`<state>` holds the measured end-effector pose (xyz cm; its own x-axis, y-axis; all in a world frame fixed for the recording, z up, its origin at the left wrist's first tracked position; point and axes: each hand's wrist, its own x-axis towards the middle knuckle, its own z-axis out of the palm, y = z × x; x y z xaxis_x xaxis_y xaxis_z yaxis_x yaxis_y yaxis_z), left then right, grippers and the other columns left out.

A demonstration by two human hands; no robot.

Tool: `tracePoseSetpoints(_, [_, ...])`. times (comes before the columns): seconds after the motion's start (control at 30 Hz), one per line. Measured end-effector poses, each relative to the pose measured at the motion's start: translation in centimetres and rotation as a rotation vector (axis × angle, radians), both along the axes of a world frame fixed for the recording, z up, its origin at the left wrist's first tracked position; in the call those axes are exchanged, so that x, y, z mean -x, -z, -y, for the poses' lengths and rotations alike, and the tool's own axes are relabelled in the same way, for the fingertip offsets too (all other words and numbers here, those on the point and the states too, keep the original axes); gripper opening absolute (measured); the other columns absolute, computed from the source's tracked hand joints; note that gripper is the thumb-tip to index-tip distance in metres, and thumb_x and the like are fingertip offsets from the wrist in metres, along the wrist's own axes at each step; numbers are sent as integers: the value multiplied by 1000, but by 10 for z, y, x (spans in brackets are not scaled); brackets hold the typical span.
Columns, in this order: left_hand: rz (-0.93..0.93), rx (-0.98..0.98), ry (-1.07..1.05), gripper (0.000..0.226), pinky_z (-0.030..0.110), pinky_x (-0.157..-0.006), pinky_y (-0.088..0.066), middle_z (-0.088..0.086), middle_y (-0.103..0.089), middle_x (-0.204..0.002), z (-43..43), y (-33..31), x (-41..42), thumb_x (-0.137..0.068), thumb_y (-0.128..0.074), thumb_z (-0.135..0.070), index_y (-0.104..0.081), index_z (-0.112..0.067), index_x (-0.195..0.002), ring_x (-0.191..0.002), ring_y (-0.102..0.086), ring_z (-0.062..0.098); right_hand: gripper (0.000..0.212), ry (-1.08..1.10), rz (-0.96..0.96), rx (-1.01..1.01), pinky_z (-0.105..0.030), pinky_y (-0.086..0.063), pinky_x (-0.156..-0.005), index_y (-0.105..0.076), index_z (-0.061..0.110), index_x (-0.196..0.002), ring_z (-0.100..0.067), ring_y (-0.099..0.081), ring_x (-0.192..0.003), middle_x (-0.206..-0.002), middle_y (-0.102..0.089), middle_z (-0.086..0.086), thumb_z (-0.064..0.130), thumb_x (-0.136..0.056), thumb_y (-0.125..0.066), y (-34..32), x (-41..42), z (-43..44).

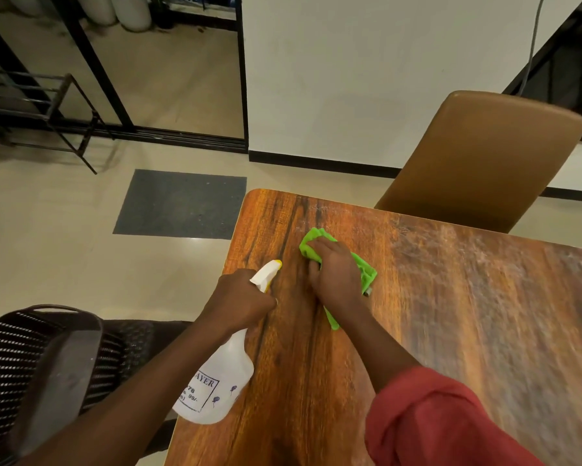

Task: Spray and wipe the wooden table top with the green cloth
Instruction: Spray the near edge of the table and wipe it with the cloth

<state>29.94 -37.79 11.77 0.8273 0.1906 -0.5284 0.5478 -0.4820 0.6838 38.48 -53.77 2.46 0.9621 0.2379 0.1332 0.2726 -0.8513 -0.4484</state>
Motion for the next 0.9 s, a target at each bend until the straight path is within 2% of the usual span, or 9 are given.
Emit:
tracePoseSetpoints(0.13, [1, 51, -33, 25, 36, -71, -52, 9, -59, -90, -3, -2, 1, -83, -69, -11, -52, -17, -100, -82, -60, 28, 35, 93, -6, 8, -35, -49, -81, -66, 14, -118, -23, -52, -112, -124, -63, 0, 14, -85, -56, -3, -15, 3])
tracePoseSetpoints(0.27, [-5, 68, -48, 30, 32, -63, -49, 10, -60, -91, -6, -3, -1, -81, -70, -13, -57, -12, -108, -83, -61, 29, 35, 11, 38, -25, -38, -51, -82, -70, 10, -111, -26, -56, -110, -117, -67, -4, 9, -77, -62, 1, 15, -5])
tracePoseSetpoints(0.4, [9, 46, -42, 21, 39, -75, -52, 11, -60, -95, -4, -4, -4, -82, -70, -13, -52, -19, -91, -88, -60, 29, 36, -104, 72, 6, -36, -52, -80, -70, 11, -110, -28, -58, -108, -116, -67, -4, 8, -74, -65, 4, 25, -8])
tracePoseSetpoints(0.5, [0, 55, -27, 27, 29, -67, -48, 3, -56, -92, -3, -2, -3, -84, -69, -14, -48, -20, -100, -83, -57, 21, 36, -107, 39, 56, -41, -52, -84, -67, 11, -115, -29, -55, -114, -122, -65, -5, 9, -79, -62, 0, 1, -7])
tracePoseSetpoints(0.6, [-4, 82, -48, 30, 23, -59, -44, 2, -56, -90, -3, -2, -6, -85, -69, -13, -47, -21, -104, -82, -56, 19, 38, -29, -4, 84, -41, -49, -89, -64, 13, -122, -28, -50, -120, -130, -60, -3, 12, -85, -56, -5, -24, -7])
tracePoseSetpoints(0.7, [-11, 86, -51, 32, 26, -65, -47, 4, -57, -97, -7, -2, -10, -85, -69, -14, -48, -19, -108, -86, -56, 20, 37, 10, 9, 40, -40, -49, -88, -66, 12, -119, -28, -52, -116, -126, -62, -3, 11, -82, -58, -5, -20, -13])
tracePoseSetpoints(0.9, [-22, 59, -32, 43, 34, -79, -51, 3, -56, -99, -7, -1, -15, -83, -71, -17, -52, -12, -122, -89, -56, 20, 38, -156, -1, -17, -38, -48, -87, -68, 13, -115, -28, -54, -116, -123, -64, -2, 15, -79, -56, 0, 4, -19])
